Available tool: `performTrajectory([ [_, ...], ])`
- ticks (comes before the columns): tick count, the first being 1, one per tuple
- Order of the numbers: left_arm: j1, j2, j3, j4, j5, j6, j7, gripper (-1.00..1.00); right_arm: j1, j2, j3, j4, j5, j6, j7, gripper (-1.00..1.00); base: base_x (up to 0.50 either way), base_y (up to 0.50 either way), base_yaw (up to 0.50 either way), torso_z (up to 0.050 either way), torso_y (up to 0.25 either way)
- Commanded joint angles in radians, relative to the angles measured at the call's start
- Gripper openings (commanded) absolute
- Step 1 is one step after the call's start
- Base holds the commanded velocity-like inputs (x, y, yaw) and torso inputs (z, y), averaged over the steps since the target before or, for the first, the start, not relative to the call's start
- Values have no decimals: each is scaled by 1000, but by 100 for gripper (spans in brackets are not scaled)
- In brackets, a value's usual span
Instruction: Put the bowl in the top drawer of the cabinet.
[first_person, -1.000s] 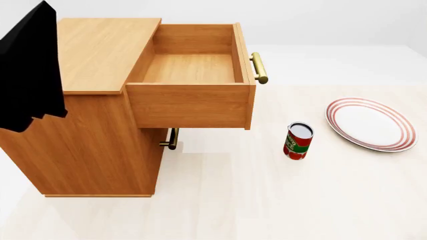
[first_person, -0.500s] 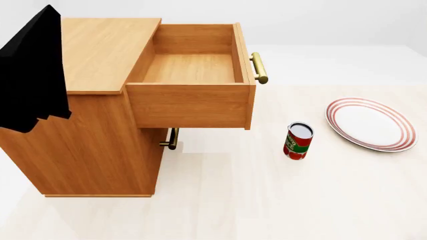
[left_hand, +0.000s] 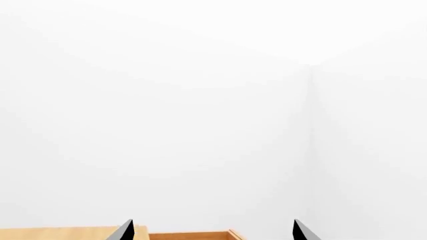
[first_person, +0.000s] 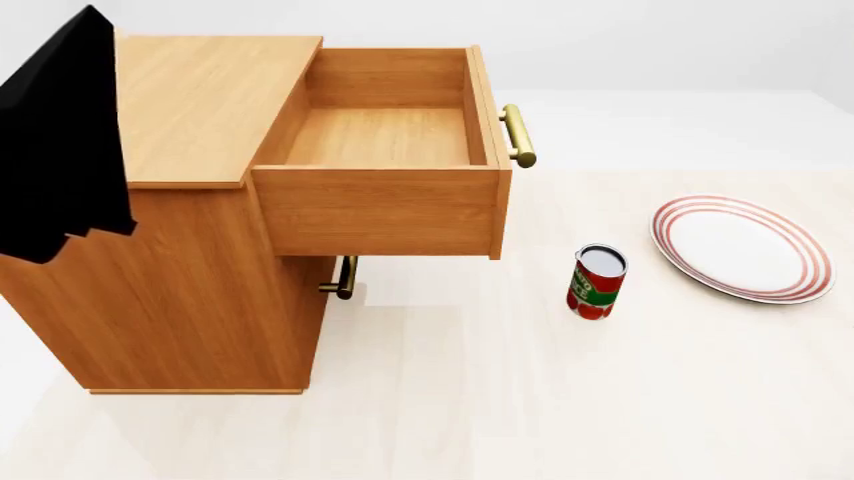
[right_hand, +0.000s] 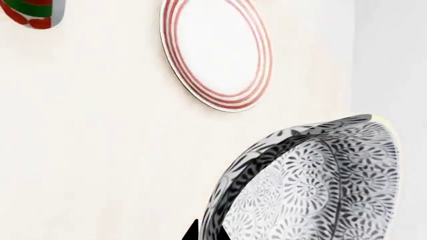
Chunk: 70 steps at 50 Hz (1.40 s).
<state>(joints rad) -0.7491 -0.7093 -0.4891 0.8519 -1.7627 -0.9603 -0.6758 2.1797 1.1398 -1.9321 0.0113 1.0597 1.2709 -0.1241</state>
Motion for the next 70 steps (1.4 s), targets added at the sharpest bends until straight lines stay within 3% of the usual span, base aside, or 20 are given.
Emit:
performTrajectory([
  [1, 11, -5, -12, -1, -2, 5, 4, 100, 57, -335, -27, 264, -227, -148, -301, -100, 0, 0, 0, 0, 0],
  [17, 17, 10, -1, -11, 34, 1, 26, 100, -1, -719, -110, 894, -468, -749, -825, -100, 0, 0, 0, 0, 1],
  [21, 20, 8, -7, -16, 38, 2, 33, 100, -75, -896, -87, 1289, -505, -992, -954, -100, 0, 0, 0, 0, 0],
  [39, -4, -21, -8, -21, 6, 16, 21, 100, -78, -1050, 418, 1298, -937, -1177, -1083, -100, 0, 0, 0, 0, 1],
  [47, -11, -30, -10, -16, -3, 22, 22, 100, -82, -1112, 541, 1298, -1017, -1205, -1129, -100, 0, 0, 0, 0, 0],
  [51, -12, -29, -19, -9, -7, 29, 23, 100, -91, -1139, 561, 1298, -1028, -1214, -1128, -100, 0, 0, 0, 0, 0],
  [59, -21, -27, -40, 18, 28, 29, 60, 100, -74, -1140, 426, 1242, -845, -1238, -1097, -100, 0, 0, 0, 0, 0],
  [70, -1, -26, -67, 59, 56, 16, 131, 100, -85, -1140, 407, 1157, -769, -1246, -1082, -100, 0, 0, 0, 0, 1],
])
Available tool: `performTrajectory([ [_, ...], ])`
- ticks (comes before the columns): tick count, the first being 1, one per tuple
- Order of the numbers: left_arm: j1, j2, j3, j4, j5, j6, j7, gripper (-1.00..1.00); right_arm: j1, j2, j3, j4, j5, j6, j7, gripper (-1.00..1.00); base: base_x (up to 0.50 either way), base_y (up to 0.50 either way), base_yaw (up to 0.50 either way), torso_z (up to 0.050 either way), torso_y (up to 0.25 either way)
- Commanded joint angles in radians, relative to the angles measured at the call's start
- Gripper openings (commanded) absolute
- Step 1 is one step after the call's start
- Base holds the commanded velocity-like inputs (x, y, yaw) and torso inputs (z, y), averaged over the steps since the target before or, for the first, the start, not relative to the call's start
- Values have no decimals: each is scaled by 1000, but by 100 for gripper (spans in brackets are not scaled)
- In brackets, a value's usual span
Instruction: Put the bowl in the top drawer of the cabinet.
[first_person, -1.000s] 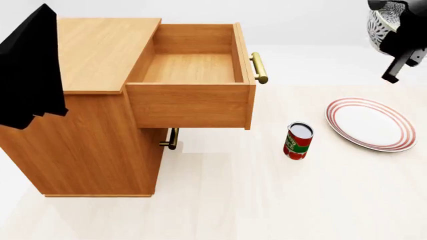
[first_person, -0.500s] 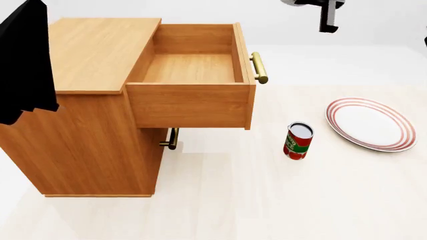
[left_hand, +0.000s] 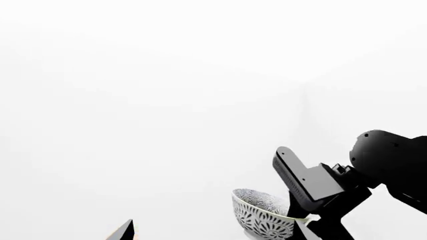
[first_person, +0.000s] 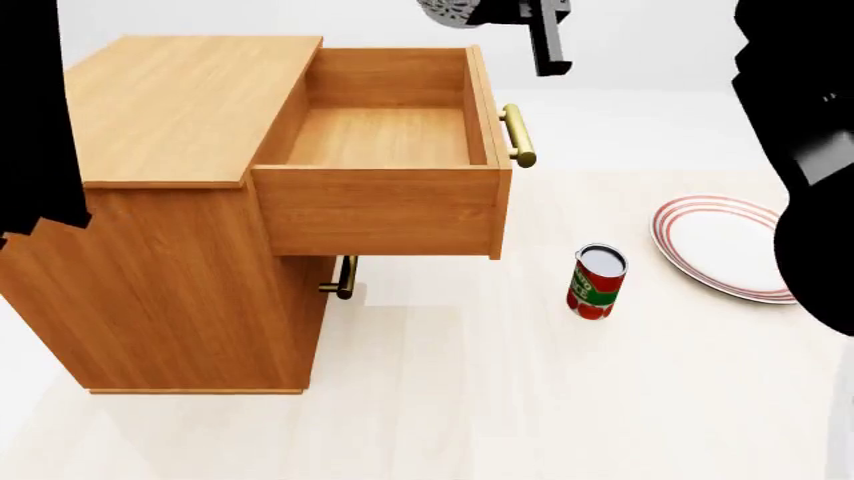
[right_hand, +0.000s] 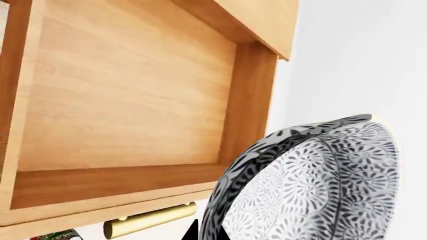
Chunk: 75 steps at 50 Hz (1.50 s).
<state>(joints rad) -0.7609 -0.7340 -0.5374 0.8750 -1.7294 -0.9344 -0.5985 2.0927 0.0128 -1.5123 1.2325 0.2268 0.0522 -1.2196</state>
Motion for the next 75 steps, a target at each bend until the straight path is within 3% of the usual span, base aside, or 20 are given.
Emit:
performTrajectory([
  [1, 13, -3, -20, 38, 22, -11, 57, 100, 3, -13, -14, -72, 69, -33, 14, -100, 0, 0, 0, 0, 0],
  [23, 32, -38, -87, 53, -41, 17, 84, 100, -4, -13, -24, -140, 96, -39, 38, -100, 0, 0, 0, 0, 0],
  [60, 6, -135, -148, 42, -144, 66, 36, 100, 7, -13, -26, -175, 103, -35, 54, -100, 0, 0, 0, 0, -79],
  [75, 29, -134, -192, 43, -154, 64, 46, 100, 13, -13, -28, -193, 97, -27, 52, -100, 0, 0, 0, 0, -90],
])
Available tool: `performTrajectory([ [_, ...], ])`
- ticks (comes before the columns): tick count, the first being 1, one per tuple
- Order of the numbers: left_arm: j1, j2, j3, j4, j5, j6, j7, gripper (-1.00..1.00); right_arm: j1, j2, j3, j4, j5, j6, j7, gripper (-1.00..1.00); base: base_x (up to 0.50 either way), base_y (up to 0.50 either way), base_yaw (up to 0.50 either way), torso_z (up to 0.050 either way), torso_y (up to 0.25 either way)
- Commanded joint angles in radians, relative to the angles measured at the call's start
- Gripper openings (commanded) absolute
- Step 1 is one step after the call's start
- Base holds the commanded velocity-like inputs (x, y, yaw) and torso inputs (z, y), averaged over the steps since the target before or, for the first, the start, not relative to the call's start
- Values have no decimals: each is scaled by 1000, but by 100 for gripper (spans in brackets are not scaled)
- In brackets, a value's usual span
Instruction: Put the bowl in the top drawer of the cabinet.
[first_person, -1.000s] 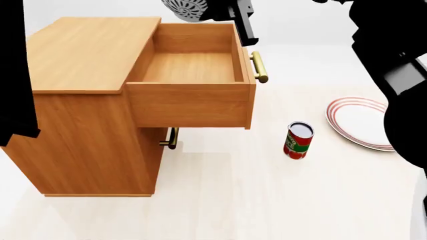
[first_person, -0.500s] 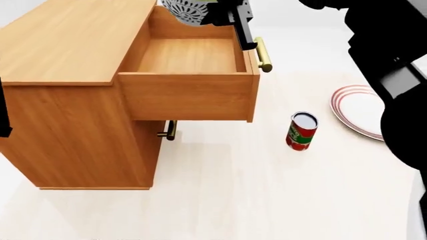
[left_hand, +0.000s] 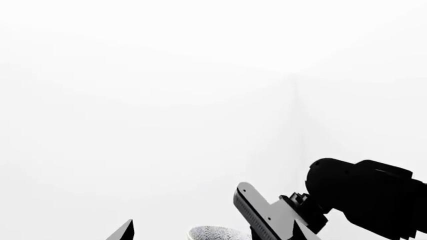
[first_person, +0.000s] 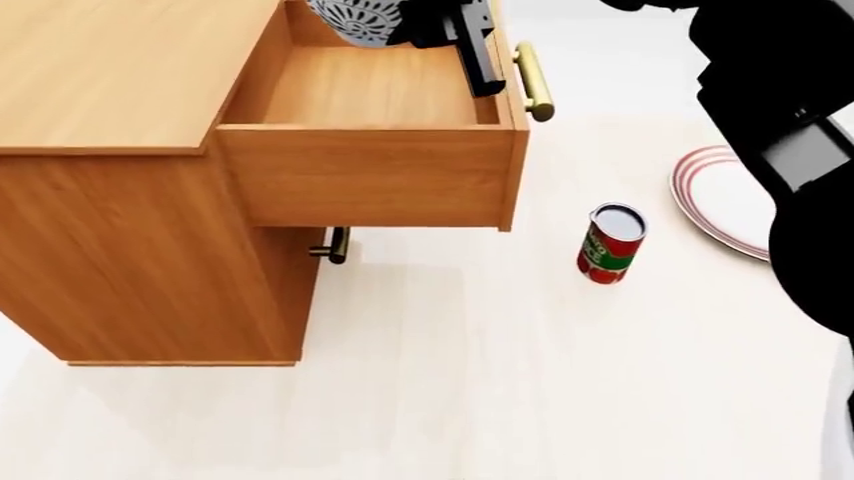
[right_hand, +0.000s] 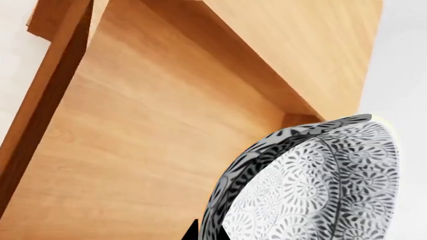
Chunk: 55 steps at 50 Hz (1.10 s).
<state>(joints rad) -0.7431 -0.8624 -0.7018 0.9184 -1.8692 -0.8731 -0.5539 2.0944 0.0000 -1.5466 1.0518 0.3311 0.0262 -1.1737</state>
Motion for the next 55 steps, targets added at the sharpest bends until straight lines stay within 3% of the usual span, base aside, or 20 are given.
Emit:
performTrajectory([
  [1, 12, -4, -28, 0, -11, 2, 4, 100, 11, 0, 6, -12, -9, -1, 6, -100, 0, 0, 0, 0, -111],
  [29, 47, 16, -87, -4, -4, -8, 35, 100, 34, 0, 5, -31, -6, 30, -2, -100, 0, 0, 0, 0, -82],
  [30, 48, 15, -89, -4, -7, -8, 35, 100, 34, 0, 5, -32, -5, 33, -2, 100, 0, 0, 0, 0, 0],
  [55, 58, 15, -95, 5, -19, -8, 40, 100, 52, 0, 6, -22, 3, 48, -16, 100, 0, 0, 0, 0, 6],
])
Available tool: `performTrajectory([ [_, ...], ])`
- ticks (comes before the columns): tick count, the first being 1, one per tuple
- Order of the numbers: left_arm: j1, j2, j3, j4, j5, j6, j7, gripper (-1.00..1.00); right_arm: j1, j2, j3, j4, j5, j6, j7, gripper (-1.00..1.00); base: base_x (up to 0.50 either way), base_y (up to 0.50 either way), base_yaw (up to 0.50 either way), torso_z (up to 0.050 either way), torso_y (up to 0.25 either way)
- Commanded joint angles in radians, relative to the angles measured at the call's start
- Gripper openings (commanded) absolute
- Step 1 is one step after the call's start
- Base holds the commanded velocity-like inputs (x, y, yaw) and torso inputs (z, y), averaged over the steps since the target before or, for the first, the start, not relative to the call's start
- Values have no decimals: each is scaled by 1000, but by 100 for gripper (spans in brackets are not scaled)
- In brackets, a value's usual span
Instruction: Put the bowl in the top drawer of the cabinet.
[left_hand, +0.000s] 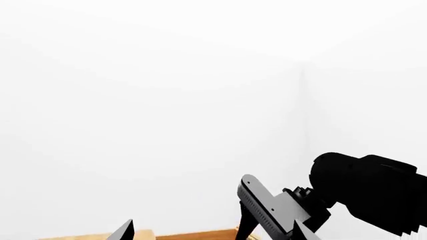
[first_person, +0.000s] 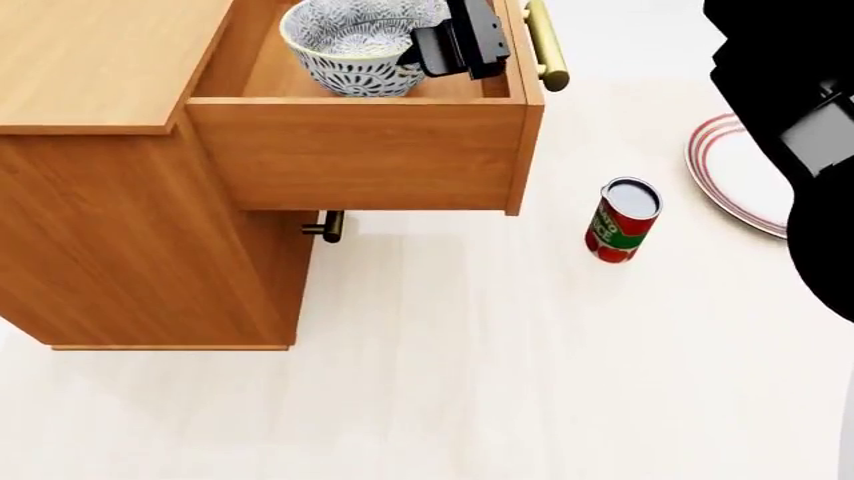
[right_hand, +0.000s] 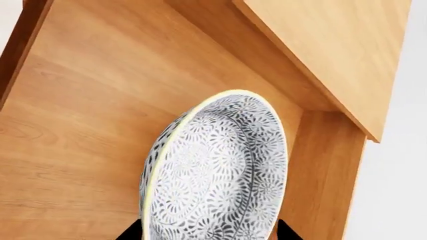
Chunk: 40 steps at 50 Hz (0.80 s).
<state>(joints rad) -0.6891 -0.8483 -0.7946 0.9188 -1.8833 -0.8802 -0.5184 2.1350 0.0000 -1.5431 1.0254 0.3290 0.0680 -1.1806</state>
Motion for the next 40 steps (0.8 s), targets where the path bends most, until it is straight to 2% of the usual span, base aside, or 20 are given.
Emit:
performTrajectory([
  [1, 4, -1, -3, 5, -8, 0, 4, 100, 13, 0, 3, 5, 7, 9, -12, 100, 0, 0, 0, 0, 148],
  [22, 10, 10, -7, 9, -6, -3, 15, 100, 37, 0, 3, 4, 12, 87, -139, 100, 0, 0, 0, 0, 223],
  [31, 25, 43, -13, 8, 33, -21, 44, 100, 73, 0, 12, 51, 58, 17, -128, 100, 0, 0, 0, 0, 248],
  [40, 38, 29, -38, 12, -2, -10, 28, 100, 92, 0, 40, 169, 88, -65, -77, 100, 0, 0, 0, 0, 248],
])
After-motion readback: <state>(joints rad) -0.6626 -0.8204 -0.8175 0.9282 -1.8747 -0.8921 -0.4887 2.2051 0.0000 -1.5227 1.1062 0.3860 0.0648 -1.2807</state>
